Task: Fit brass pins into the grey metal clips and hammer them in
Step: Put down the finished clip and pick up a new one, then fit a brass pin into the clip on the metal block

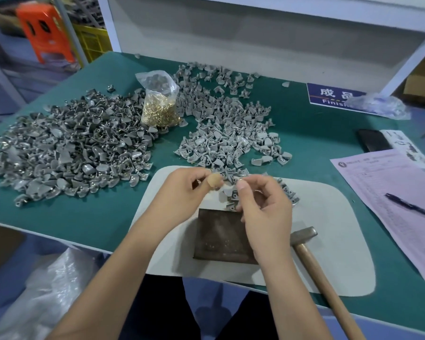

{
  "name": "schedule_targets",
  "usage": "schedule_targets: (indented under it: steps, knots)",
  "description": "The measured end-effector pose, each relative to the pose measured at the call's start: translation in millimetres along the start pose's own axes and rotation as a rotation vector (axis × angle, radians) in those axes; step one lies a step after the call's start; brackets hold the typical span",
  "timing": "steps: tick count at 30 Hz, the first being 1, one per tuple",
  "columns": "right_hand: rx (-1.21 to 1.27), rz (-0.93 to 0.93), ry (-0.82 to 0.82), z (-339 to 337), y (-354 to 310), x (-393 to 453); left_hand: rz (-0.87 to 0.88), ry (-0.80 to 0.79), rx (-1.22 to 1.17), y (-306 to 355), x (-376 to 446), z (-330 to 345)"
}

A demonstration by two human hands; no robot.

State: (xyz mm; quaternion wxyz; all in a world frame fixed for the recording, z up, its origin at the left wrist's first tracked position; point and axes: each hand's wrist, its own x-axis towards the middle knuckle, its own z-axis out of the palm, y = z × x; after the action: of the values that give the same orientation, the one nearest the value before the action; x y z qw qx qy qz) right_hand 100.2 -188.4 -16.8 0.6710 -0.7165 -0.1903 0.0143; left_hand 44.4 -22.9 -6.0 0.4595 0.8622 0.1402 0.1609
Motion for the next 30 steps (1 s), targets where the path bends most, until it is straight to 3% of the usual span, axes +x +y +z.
schedule_targets:
  steps: [4, 7, 11, 15, 20, 24, 30]
  knots:
    - [0.019, 0.037, 0.080, -1, 1, 2, 0.045, -0.004, 0.509, -15, 22, 6]
    - [-0.027, 0.008, 0.042, 1, 0, 0, 0.078, -0.087, 0.531, -19, 31, 12]
    - [-0.046, -0.007, 0.029, 1, -2, -1, 0.116, -0.076, 0.590, -17, 34, 16]
    - [-0.032, -0.007, 0.033, 1, -5, -2, 0.143, -0.079, 0.591, -15, 33, 18]
    - [-0.039, -0.001, 0.032, 1, -5, -1, 0.215, -0.201, 0.577, -17, 35, 12]
    - [-0.037, -0.005, 0.035, 1, -5, -1, 0.239, -0.159, 0.571, -15, 37, 9]
    - [-0.006, 0.038, 0.097, -1, -1, 1, 0.142, -0.100, 0.171, 13, 9, 6]
